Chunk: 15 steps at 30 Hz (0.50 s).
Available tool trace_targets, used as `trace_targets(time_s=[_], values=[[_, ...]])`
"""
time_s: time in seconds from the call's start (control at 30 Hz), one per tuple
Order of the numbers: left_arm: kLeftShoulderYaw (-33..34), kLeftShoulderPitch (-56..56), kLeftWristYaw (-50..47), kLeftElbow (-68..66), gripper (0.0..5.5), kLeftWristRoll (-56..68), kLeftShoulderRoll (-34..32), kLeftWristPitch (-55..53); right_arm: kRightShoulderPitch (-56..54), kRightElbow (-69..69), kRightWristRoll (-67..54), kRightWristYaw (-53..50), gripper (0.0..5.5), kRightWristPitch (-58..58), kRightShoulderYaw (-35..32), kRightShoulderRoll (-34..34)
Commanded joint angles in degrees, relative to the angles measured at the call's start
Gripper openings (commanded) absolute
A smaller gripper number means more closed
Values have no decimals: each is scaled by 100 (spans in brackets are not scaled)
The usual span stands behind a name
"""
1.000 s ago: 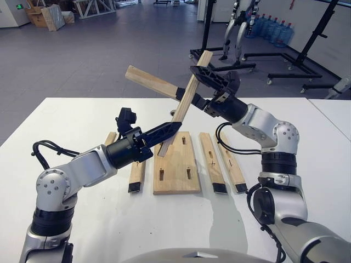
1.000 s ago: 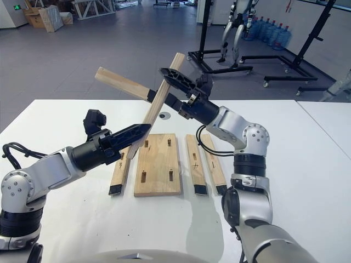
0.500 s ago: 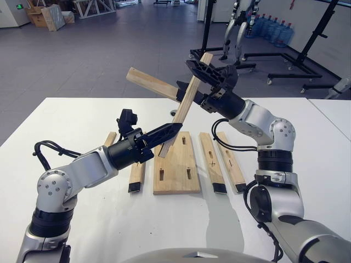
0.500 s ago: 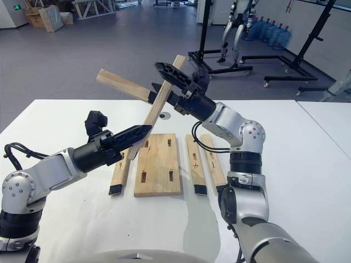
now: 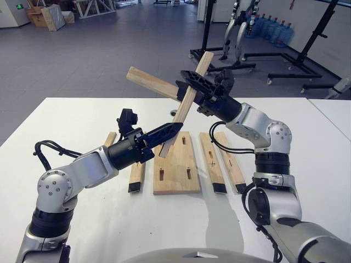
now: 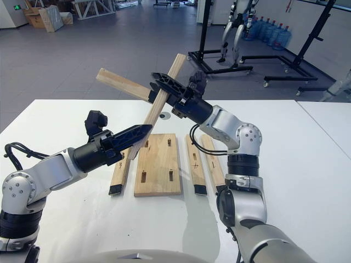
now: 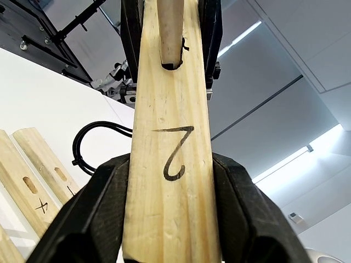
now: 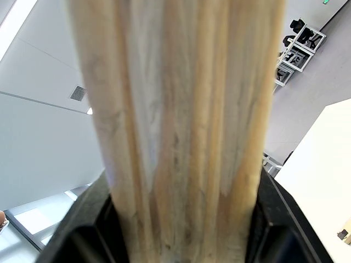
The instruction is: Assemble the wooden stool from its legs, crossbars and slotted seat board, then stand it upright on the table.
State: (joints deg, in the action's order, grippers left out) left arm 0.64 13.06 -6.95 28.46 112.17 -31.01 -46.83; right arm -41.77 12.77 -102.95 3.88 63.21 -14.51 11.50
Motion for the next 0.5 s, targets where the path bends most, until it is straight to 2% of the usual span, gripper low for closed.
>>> trace_targets(time_s=[0.03, 0.27, 0.3, 0.5], values=[[-15, -9, 35, 86, 202, 57, -98, 61, 73, -74, -17, -65, 205, -94, -58, 32], [-36, -31, -38, 127, 202, -30, -170, 47, 111, -159, 97, -34, 205, -156, -53, 30], [-42, -24, -37, 151, 240, -76, -198, 35, 129, -214, 188, 12, 205, -175, -47, 53], [-16, 98, -156, 31, 313, -10, -207, 178, 267, -495, 837, 405, 205, -333, -40, 234]])
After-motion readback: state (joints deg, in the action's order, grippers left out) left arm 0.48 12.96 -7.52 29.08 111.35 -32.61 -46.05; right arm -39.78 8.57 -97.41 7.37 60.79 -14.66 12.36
